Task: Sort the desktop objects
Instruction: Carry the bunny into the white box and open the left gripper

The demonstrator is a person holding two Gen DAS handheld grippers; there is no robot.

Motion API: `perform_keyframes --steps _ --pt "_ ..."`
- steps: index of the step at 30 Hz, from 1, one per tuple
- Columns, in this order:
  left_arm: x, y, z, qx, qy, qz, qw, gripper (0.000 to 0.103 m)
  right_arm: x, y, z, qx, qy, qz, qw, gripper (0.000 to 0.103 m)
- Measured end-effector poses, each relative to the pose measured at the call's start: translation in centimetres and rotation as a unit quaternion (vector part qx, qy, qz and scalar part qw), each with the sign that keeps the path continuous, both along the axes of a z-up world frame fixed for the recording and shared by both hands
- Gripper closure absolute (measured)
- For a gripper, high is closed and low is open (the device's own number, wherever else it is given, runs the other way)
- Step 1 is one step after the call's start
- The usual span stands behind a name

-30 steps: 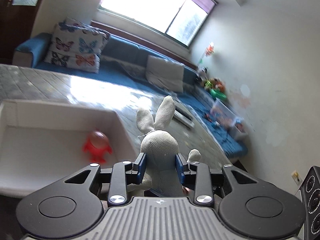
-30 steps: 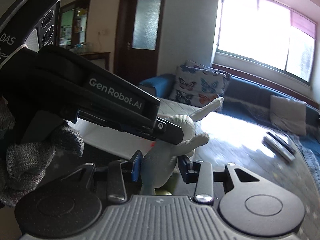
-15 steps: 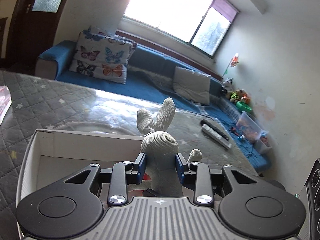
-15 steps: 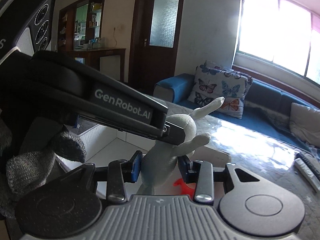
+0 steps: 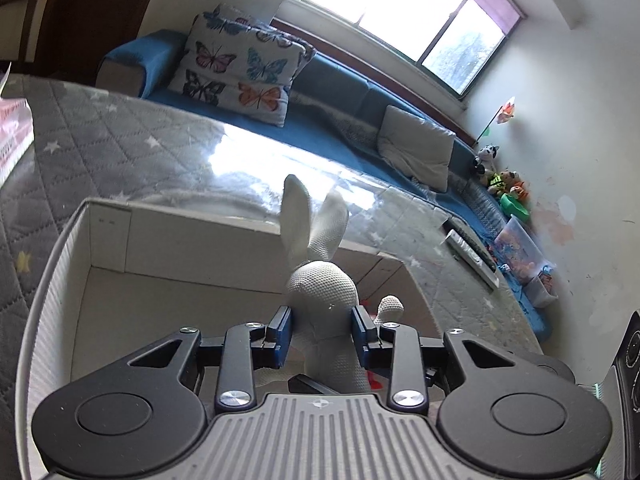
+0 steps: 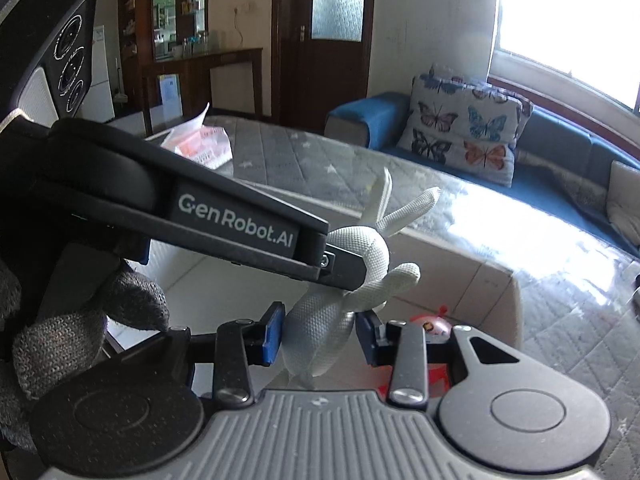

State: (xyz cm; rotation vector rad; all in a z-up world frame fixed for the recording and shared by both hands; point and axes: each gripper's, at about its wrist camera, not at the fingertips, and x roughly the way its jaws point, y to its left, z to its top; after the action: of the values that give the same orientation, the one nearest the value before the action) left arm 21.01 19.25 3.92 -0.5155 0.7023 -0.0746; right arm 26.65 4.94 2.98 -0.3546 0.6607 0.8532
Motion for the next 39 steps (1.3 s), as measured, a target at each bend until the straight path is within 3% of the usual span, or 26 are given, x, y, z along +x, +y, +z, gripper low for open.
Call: perform_keyframes --steps 6,13,25,28,39 --pt "0.7 0.0 -1.1 0.002 0.022 0.004 0.9997 0.068 -0.4 -0.1 -1.2 -0.008 0.005 -0.009 1.0 0.064" --pt "0.3 0.0 -1.0 0.008 0.019 0.011 0.9997 0.068 -0.5 -0.8 -0.9 0.002 0.003 -0.015 1.0 0.062" --pt "-1.7 -1.1 0.8 0.034 0.003 0.019 0.9992 0.068 -2.4 -3.3 0.9 0.022 -0.029 -0.025 0.999 0.051" --pt "-2.7 -1.8 1.6 0.043 -0.009 0.015 0.9989 0.068 -3.5 -4.4 1.6 0.029 -0.035 -0.029 0.999 0.042" --pt "-6.6 -4.9 3.5 0.058 -0.042 -0.004 0.9974 0.068 -7.4 -8.4 3.1 0.052 -0.062 -0.045 0.996 0.026"
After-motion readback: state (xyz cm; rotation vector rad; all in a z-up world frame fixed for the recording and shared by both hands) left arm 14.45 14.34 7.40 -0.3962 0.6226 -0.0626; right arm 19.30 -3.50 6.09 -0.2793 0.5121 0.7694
